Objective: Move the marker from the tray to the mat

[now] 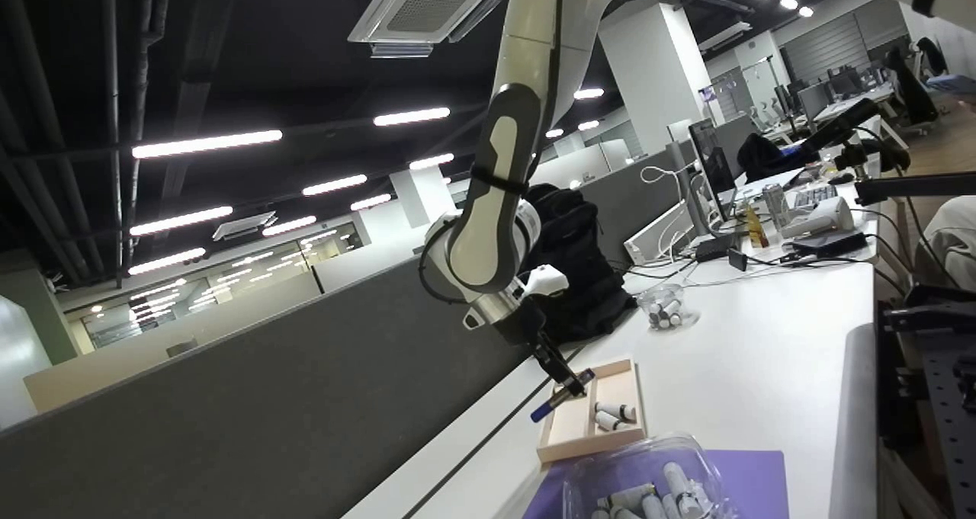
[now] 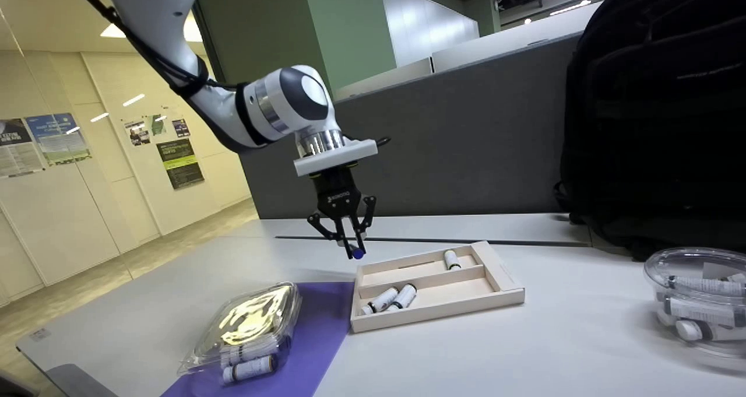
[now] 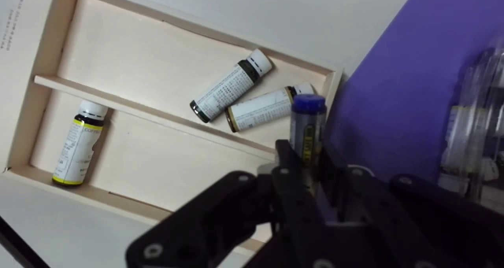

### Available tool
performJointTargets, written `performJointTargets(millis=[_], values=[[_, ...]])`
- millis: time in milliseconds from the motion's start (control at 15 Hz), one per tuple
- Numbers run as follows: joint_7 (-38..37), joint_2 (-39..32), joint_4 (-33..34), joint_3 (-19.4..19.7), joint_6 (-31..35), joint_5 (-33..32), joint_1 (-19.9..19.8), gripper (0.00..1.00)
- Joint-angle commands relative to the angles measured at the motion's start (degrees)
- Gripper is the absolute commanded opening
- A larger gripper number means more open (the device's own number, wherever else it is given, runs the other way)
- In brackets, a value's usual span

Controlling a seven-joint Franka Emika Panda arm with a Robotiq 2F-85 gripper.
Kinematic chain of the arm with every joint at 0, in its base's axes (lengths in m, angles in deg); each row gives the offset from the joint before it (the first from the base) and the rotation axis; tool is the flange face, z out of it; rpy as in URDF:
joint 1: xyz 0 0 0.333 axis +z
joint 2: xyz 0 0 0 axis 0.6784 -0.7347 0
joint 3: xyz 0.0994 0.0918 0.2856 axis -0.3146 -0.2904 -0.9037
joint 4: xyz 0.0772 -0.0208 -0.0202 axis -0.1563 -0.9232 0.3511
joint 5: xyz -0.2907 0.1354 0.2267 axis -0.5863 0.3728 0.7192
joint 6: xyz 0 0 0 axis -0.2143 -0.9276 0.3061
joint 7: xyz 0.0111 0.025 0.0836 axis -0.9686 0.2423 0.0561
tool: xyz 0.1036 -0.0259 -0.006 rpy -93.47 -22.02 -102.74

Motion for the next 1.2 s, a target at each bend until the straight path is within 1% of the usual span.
performJointTargets(millis=[0,200,467,667,1000,1133], values=[[0.56,3.38,-4.22,-0.78,2.2,-1.21,0.26,0.05],[-0.33,1.54,-3.38,-1.3,4.35,-0.82,0.9,0.05],[0.74,-1.55,-1.78,-2.58,5.71,-0.05,1.48,0.05],[3.5,-4.72,0.73,-4.33,3.77,1.16,1.4,0.05],[3.7,-9.68,5.53,-4.49,2.96,0.53,2.6,0.05],[4.21,-11.13,7.33,-4.65,1.34,0.87,2.71,0.05]])
